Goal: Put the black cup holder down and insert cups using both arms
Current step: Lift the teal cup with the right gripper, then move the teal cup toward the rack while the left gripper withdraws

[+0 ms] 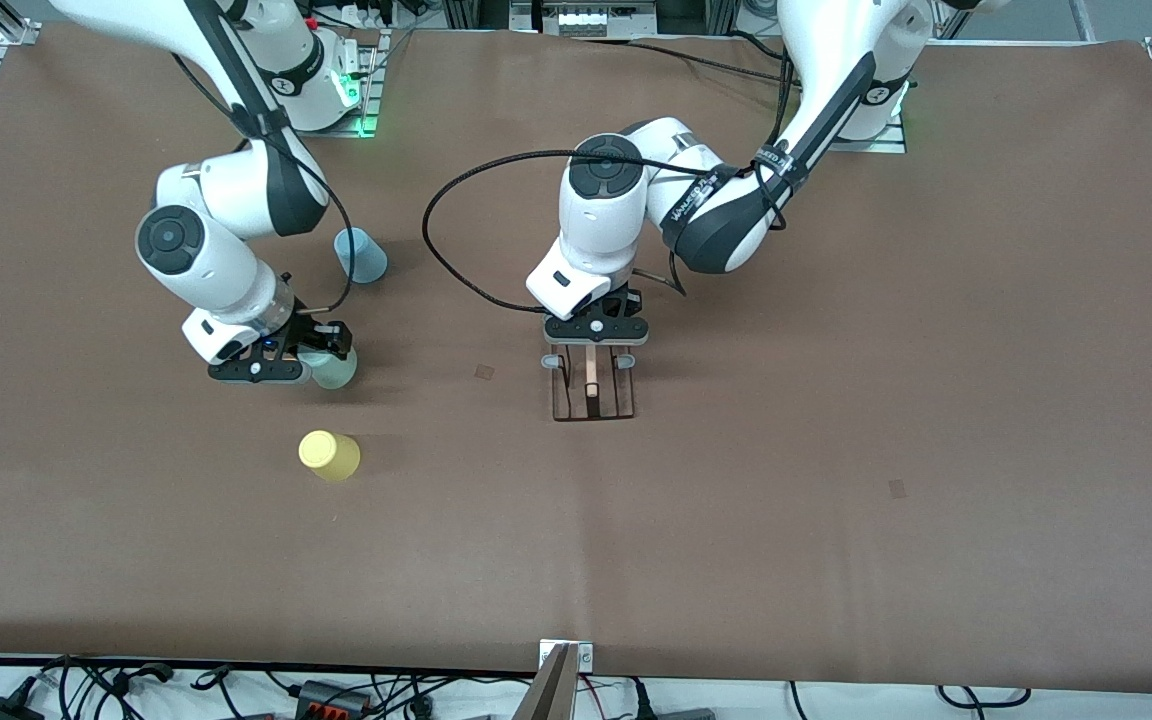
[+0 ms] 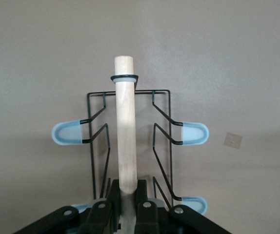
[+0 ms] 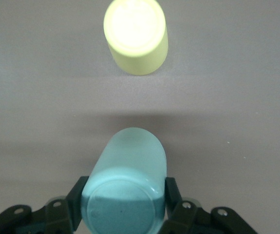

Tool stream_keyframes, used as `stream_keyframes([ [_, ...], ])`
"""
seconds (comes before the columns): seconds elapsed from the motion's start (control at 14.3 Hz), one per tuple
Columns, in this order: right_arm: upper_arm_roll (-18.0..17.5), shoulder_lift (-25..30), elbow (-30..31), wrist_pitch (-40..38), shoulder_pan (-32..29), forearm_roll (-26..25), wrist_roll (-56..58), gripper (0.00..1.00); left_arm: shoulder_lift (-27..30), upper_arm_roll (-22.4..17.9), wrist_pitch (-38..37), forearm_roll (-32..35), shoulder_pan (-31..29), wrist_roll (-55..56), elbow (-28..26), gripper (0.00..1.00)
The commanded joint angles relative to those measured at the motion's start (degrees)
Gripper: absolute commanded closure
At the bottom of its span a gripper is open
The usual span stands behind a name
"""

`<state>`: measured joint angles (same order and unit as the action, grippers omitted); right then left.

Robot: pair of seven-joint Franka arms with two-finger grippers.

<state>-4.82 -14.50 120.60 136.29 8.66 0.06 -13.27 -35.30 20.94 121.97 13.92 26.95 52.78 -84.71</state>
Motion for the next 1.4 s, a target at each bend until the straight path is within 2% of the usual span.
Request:
stream_keyframes([
  [0.0,0.2,2.2,-2.1,-5.6,0.2,-1.4,0.7,1.00,-0.4,-0.2,-0.5,1.9,0.6,0.1,1.7,0.67],
  [0.07,0.2,3.2,-3.1,-8.1,0.3,-1.4,0.7,1.00,-0.4,-0.2,-0.4,1.9,0.6,0.2,1.7,0.31],
  [0.28,0.2,3.9,-6.2,-13.7,0.6,-2.3,0.5,1.00,0.1,-0.3,-0.5,1.9,0.3,0.4,2.0,0.00],
  [0.49,0.1,3.7,-6.3,-13.9,1.0,-2.8,-0.6,1.00,2.8,-0.2,-3.0,1.9,-0.3,-0.6,2.2,0.00],
  [0.77,-0.2,4.7,-7.2,-14.7,6.9,-2.3,-10.5,1.00,8.8,-0.4,-13.1,1.8,-4.2,-14.2,2.4,0.00],
  [1.05,-7.3,4.0,-12.6,-17.5,10.9,-2.0,-25.5,1.00,13.3,-0.1,-23.2,1.1,-12.1,-29.6,2.4,0.00],
  [1.33,-10.9,3.0,-15.1,-17.0,15.8,-2.0,-37.6,1.00,17.0,0.0,-31.6,0.9,-22.1,-41.3,2.5,0.00],
])
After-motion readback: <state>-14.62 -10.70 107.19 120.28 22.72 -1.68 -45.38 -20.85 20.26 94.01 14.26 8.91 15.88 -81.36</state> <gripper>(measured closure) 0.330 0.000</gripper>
